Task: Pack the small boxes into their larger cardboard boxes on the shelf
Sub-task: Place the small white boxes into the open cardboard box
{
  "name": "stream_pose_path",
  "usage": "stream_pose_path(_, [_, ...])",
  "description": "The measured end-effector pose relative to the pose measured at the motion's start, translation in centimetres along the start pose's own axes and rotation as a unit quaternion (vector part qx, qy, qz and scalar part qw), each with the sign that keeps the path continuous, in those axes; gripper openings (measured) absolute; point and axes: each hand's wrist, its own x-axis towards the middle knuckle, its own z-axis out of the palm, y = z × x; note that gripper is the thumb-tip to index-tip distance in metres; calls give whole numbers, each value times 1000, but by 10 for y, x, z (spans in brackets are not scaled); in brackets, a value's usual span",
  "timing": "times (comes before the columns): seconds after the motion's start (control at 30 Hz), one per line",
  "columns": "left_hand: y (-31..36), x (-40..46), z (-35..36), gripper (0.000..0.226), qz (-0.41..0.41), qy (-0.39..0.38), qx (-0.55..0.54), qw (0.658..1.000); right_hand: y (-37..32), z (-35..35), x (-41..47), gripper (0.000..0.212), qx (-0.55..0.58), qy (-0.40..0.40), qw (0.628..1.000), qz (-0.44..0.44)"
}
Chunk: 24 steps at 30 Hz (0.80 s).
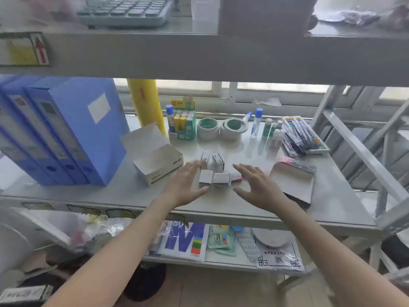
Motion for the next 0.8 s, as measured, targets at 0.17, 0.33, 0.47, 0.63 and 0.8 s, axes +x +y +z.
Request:
stream_pose_path(0.17, [-34,25,21,83,-25,-49,-27,998,-3,31,36,67,13,-41,998,36])
stream_pose_path(0.33, [-49,44,28,80,8,-81,-8,997,-10,54,57,67,8,-62,997,49])
stream_pose_path(0.47, [-53,57,33,80,30,-106,-8,994,-9,62,70,67,6,-60,997,57])
stream_pose_path(0.63, [-55,71,40,85,27,-125,-5,992,-3,73,82,68,-3,-69,996,64])
stream_pose_path(0.8, [-53,80,48,85,12,-137,-5,990,3,80,91,64,-1,-88,994,59])
